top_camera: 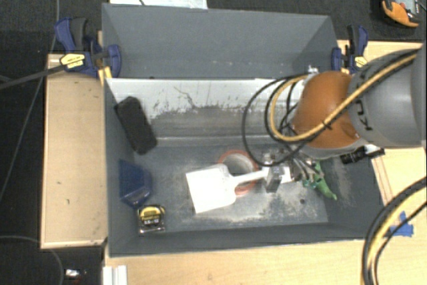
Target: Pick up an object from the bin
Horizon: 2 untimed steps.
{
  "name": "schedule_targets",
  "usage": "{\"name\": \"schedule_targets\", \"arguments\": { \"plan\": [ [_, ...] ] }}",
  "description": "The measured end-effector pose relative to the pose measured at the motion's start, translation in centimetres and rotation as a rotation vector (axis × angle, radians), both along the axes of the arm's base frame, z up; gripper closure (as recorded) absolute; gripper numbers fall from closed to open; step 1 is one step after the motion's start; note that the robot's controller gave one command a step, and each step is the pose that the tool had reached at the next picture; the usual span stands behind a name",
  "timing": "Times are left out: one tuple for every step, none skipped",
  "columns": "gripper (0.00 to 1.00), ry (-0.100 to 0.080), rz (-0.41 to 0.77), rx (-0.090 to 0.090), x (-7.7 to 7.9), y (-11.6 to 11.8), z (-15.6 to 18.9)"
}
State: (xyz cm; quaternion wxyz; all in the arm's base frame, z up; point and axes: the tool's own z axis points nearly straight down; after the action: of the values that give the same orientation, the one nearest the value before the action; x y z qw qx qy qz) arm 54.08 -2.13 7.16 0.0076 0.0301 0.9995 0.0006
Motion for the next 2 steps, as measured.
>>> {"name": "schedule_targets", "arguments": {
  "plan": [
    [1.0, -0.007, -0.007, -0.001, 2.5, 1.4, 0.5],
    [1.0, 0.004, -0.052, 0.0, -0.2, 1.6, 10.3]
  ]
}}
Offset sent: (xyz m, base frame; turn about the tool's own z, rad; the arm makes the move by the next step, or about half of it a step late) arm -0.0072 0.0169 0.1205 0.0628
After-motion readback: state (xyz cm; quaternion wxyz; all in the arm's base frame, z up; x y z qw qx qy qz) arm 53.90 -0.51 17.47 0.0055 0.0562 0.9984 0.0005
